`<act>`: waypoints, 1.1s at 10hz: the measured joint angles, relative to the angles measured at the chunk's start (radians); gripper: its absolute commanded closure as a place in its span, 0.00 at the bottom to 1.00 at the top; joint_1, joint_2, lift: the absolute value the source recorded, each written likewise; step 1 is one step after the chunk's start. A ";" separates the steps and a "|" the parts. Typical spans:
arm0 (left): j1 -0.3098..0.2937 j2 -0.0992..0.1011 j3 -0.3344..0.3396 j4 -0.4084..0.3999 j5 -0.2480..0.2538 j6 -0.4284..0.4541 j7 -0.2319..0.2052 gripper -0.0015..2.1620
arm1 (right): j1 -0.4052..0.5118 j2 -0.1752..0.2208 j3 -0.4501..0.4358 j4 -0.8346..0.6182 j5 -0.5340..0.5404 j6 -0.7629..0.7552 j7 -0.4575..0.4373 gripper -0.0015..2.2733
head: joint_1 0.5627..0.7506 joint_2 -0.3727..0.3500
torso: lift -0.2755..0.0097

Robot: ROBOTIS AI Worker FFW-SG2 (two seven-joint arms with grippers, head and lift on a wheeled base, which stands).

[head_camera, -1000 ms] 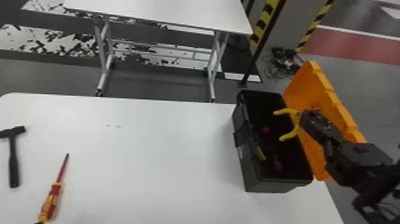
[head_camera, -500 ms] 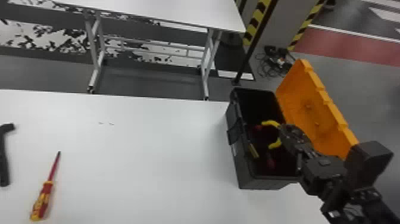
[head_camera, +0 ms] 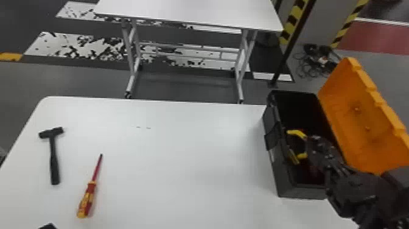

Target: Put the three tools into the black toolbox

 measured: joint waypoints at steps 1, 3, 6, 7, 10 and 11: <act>0.000 0.000 0.004 -0.001 0.000 0.000 -0.001 0.02 | 0.004 -0.006 0.000 0.002 0.008 -0.026 -0.019 0.99 | 0.70 0.38 | 0.79; 0.000 0.000 0.008 -0.003 0.000 0.000 -0.005 0.02 | 0.016 -0.018 -0.002 0.010 0.033 -0.069 -0.074 0.99 | 0.70 0.36 | 0.79; 0.000 -0.001 0.008 -0.007 0.001 0.000 -0.011 0.02 | -0.032 -0.021 -0.010 0.114 0.040 -0.051 -0.092 0.99 | 0.70 0.29 | 0.79; -0.001 -0.002 0.008 -0.007 0.002 0.000 -0.012 0.02 | -0.050 -0.021 -0.013 0.152 0.037 -0.050 -0.093 0.99 | 0.70 0.27 | 0.79; -0.004 -0.005 0.008 -0.007 0.002 -0.001 -0.011 0.02 | -0.058 -0.020 -0.024 0.173 0.009 -0.055 -0.095 0.00 | 0.70 0.25 | 0.79; -0.006 -0.006 0.008 -0.010 0.002 -0.002 -0.002 0.02 | -0.048 -0.019 -0.041 0.152 -0.073 -0.022 -0.054 0.02 | 0.70 0.26 | 0.79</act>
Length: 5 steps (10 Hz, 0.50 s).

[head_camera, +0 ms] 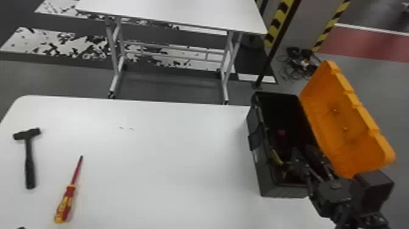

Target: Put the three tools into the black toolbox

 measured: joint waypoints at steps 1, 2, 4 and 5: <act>-0.001 -0.001 0.000 -0.008 0.000 0.005 0.020 0.02 | 0.019 0.004 -0.012 -0.038 -0.106 0.082 0.078 0.03 | 0.70 0.31 | 0.79; -0.001 -0.002 -0.001 -0.026 -0.003 0.021 0.035 0.02 | 0.046 0.012 0.009 -0.073 -0.174 0.135 0.121 0.03 | 0.70 0.36 | 0.79; 0.004 -0.010 0.011 -0.096 -0.004 0.131 0.084 0.02 | 0.100 0.027 0.138 -0.132 -0.196 0.151 0.132 0.03 | 0.70 0.59 | 0.79; 0.006 -0.012 0.031 -0.126 0.000 0.179 0.091 0.02 | 0.123 0.032 0.223 -0.153 -0.183 0.151 0.131 0.03 | 0.70 0.77 | 0.79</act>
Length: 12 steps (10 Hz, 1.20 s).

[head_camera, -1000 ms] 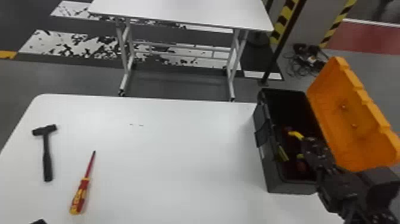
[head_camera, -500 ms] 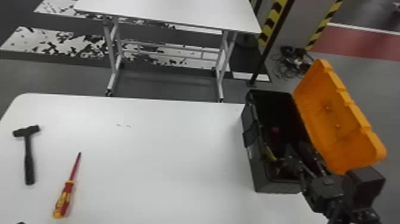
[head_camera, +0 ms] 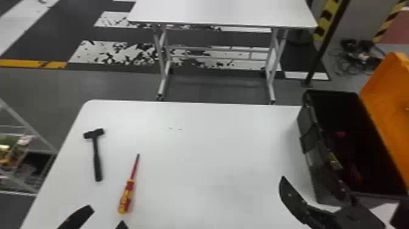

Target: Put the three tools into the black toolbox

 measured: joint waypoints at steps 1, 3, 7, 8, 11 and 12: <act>0.000 -0.001 0.027 -0.021 0.016 0.044 0.001 0.02 | 0.014 0.007 0.086 -0.007 0.028 0.000 -0.001 0.03 | 0.70 0.94 | 0.79; -0.018 -0.001 0.079 -0.035 0.048 0.134 0.001 0.02 | 0.035 0.024 0.233 -0.006 0.108 -0.005 -0.024 0.03 | 0.70 1.00 | 0.79; -0.122 -0.001 0.138 -0.020 0.053 0.344 0.067 0.02 | 0.044 0.028 0.331 0.016 0.196 -0.031 -0.054 0.04 | 0.70 1.00 | 0.79; -0.136 0.000 0.140 -0.020 0.051 0.378 0.076 0.02 | 0.046 0.028 0.331 0.017 0.199 -0.033 -0.054 0.04 | 0.70 1.00 | 0.79; -0.163 -0.004 0.128 -0.035 0.031 0.487 0.120 0.02 | 0.037 0.020 0.319 0.025 0.207 -0.044 -0.053 0.04 | 0.70 1.00 | 0.79; -0.170 -0.006 0.116 -0.051 0.017 0.541 0.141 0.02 | 0.026 0.014 0.313 0.030 0.207 -0.044 -0.053 0.04 | 0.70 1.00 | 0.79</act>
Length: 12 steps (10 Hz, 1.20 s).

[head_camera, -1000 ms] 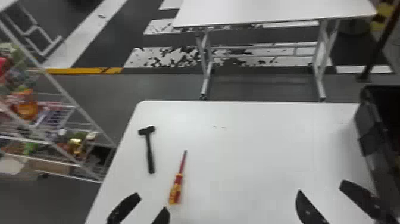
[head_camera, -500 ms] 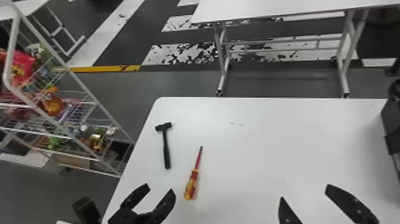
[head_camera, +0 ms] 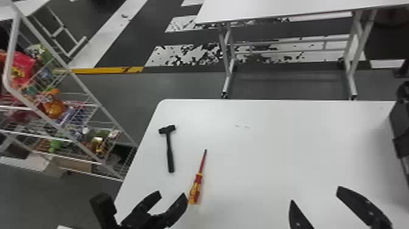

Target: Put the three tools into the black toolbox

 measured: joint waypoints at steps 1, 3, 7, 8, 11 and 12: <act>-0.008 -0.002 -0.021 -0.029 -0.028 0.076 0.032 0.02 | -0.015 -0.012 -0.011 0.007 -0.009 0.003 0.000 0.04 | 0.70 1.00 | 0.79; -0.057 -0.002 -0.071 -0.082 -0.125 0.279 0.052 0.01 | -0.045 -0.042 -0.048 0.024 -0.060 0.013 0.005 0.04 | 0.70 1.00 | 0.79; -0.187 -0.001 -0.124 -0.152 -0.271 0.646 0.095 0.02 | -0.105 -0.111 -0.124 0.071 -0.187 0.019 0.018 0.04 | 0.70 1.00 | 0.79; -0.213 0.000 -0.127 -0.157 -0.292 0.690 0.102 0.02 | -0.116 -0.121 -0.134 0.084 -0.204 0.019 0.018 0.04 | 0.70 1.00 | 0.79; -0.286 0.006 -0.124 -0.145 -0.351 0.799 0.105 0.02 | -0.147 -0.150 -0.148 0.120 -0.247 0.017 0.022 0.04 | 0.70 1.00 | 0.79; -0.328 0.008 -0.129 -0.123 -0.374 0.845 0.100 0.02 | -0.150 -0.151 -0.149 0.123 -0.251 0.017 0.023 0.04 | 0.70 1.00 | 0.79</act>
